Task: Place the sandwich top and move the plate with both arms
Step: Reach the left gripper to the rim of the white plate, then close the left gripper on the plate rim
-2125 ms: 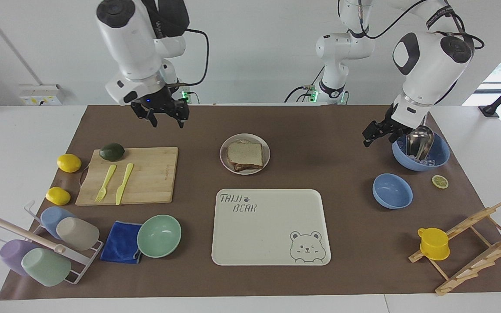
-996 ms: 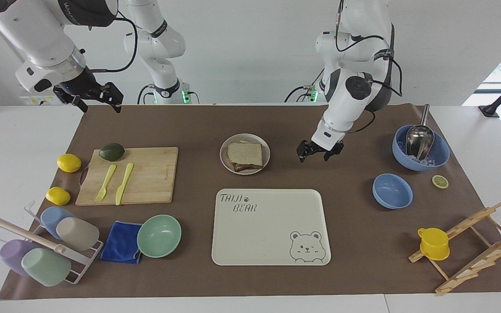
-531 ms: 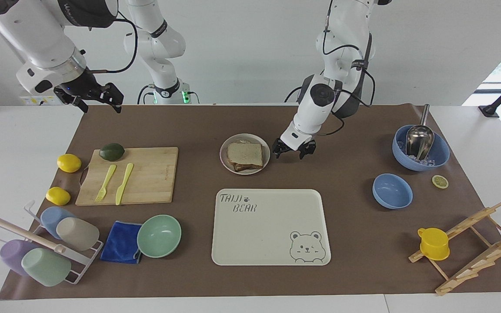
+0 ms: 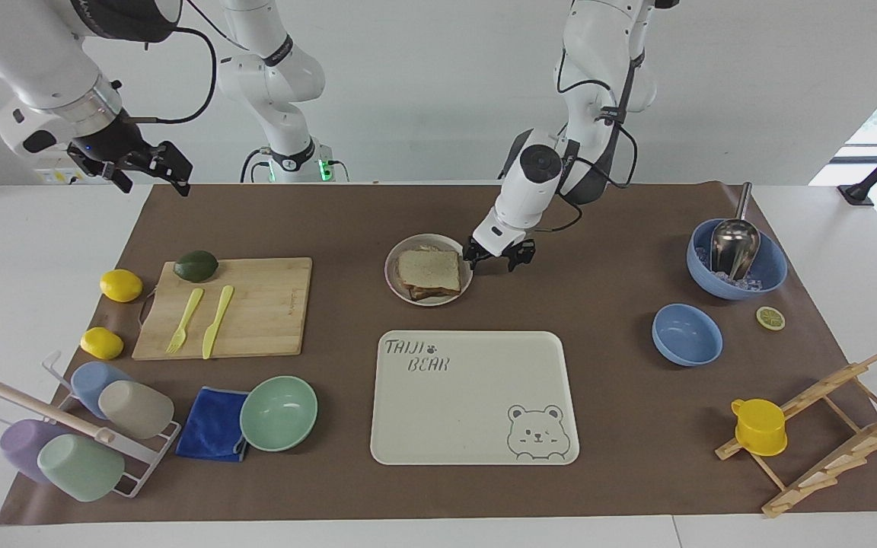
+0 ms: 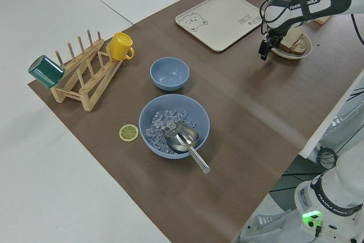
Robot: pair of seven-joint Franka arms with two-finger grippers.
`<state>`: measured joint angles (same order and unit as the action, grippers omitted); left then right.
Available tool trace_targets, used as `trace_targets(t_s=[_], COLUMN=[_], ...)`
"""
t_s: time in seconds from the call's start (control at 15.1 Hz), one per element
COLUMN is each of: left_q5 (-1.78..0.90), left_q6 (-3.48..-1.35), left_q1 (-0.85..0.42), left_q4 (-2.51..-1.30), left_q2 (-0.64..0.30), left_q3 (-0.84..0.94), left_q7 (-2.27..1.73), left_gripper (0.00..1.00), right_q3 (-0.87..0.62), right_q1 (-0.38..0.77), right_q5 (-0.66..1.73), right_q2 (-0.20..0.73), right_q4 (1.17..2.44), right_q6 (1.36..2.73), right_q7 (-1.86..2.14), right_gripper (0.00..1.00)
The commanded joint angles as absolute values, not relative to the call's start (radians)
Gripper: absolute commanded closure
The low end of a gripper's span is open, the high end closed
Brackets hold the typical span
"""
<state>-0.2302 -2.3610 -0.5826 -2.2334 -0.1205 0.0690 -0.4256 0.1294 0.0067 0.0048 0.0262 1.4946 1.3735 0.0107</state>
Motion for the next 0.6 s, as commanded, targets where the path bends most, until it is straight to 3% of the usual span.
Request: trace_targets(t_s=[0.0, 0.53], left_q5=[-0.255, -0.293], left_q6=[-2.419, -2.48], left_q1=[-0.621, -0.643], left_q4=[-2.275, -2.286], left_q2=[-0.107, -0.114], left_q3=[0.054, 0.055], left_q7=[-0.459, -0.462], left_gripper=[0.11, 0.34], right_q3=[0.129, 0.126], right_q1=[0.002, 0.009], right_q5=[0.009, 0.011], right_q2=[0.028, 0.015], right_q4=[1.485, 1.509], right_q6=[1.401, 1.391], right_q7=[0.025, 0.029], right_gripper=[0.0, 0.0])
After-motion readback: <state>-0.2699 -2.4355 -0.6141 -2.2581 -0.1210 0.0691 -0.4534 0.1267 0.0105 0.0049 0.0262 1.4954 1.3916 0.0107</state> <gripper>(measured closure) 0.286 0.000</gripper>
